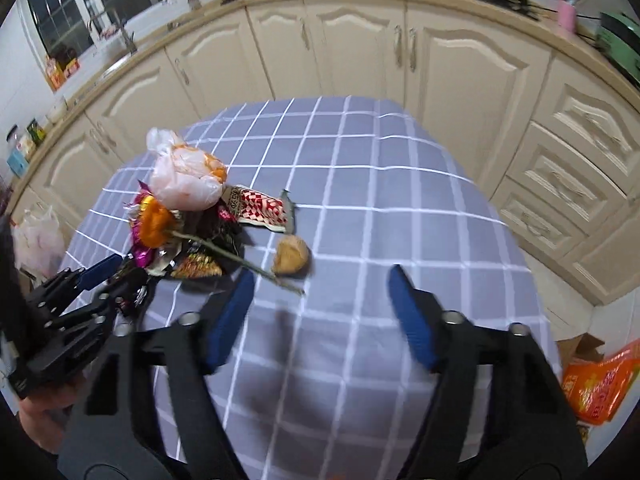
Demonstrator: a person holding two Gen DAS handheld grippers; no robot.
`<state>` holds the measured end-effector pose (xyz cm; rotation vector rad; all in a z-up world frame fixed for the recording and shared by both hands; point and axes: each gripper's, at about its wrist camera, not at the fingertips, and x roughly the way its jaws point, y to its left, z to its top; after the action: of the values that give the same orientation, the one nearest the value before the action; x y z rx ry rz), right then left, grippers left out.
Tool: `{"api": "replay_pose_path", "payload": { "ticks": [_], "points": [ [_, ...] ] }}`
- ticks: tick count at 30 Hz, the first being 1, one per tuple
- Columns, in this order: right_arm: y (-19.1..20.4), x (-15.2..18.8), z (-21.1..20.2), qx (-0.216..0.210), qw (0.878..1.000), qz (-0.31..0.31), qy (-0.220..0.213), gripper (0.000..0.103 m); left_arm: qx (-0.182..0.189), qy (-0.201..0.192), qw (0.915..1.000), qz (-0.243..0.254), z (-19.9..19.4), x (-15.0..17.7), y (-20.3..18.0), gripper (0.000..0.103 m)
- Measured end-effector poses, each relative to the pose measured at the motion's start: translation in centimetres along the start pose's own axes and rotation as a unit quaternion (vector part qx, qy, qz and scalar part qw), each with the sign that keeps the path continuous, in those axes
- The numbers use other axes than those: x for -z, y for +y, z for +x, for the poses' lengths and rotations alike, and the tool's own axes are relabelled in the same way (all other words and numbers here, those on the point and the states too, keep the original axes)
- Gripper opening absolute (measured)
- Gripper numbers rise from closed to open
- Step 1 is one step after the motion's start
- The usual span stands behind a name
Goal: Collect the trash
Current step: 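Grasp the dark snack packet with the left tool while the right tool grasps a cracker, then carry the dark packet and cracker over the blue bin and open both tools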
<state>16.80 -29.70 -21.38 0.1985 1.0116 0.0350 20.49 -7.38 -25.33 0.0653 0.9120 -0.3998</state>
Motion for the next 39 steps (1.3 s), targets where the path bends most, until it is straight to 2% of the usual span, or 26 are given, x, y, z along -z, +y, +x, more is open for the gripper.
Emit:
{"api": "replay_pose_path", "payload": {
  "ticks": [1, 3, 4, 19, 22, 29, 33, 36, 37, 38, 39],
  "points": [
    [0.3, -0.2, 0.6, -0.002, 1.000, -0.004, 0.006, 0.051, 0.010, 0.003, 0.9999, -0.005, 0.1, -0.1, 0.1, 0.018],
    [1.2, -0.3, 1.7, 0.006, 1.000, -0.023, 0.007, 0.042, 0.011, 0.002, 0.9999, -0.004, 0.0, -0.1, 0.1, 0.016],
    [1.6, -0.2, 1.6, 0.003, 1.000, -0.029, 0.007, 0.024, 0.011, 0.002, 0.9999, -0.003, 0.0, -0.1, 0.2, 0.016],
    [-0.9, 4.2, -4.3, -0.018, 0.999, 0.011, -0.036, 0.023, -0.002, -0.008, 0.9999, 0.014, -6.2, 5.1, 2.0, 0.015],
    [-1.4, 5.5, -5.5, -0.027, 0.999, 0.017, -0.043, 0.023, 0.015, -0.013, 0.9998, 0.007, -7.5, 5.9, 2.1, 0.015],
    [-2.7, 7.2, -8.3, -0.043, 0.997, 0.033, -0.062, 0.023, 0.039, -0.031, 0.9983, 0.030, -9.4, 6.0, -0.9, 0.014],
    [-3.9, 8.3, -9.4, -0.042, 0.996, 0.045, -0.068, 0.023, 0.037, -0.018, 0.9975, 0.057, -8.9, 6.3, -3.1, 0.014],
    [-4.5, 9.1, -9.6, -0.042, 0.996, 0.047, -0.066, 0.023, 0.025, 0.009, 0.9962, 0.083, -7.9, 7.4, -4.4, 0.020],
    [-4.6, 9.4, -9.6, -0.044, 0.996, 0.049, -0.064, 0.023, 0.020, 0.016, 0.9960, 0.086, -7.6, 7.8, -4.6, 0.033],
    [-4.8, 9.7, -9.5, -0.045, 0.996, 0.049, -0.062, 0.023, 0.015, 0.021, 0.9957, 0.088, -7.3, 8.2, -4.7, 0.039],
    [-5.0, 9.9, -9.5, -0.045, 0.996, 0.050, -0.060, 0.023, 0.019, 0.023, 0.9955, 0.090, -7.2, 8.5, -4.9, 0.041]
  ]
}}
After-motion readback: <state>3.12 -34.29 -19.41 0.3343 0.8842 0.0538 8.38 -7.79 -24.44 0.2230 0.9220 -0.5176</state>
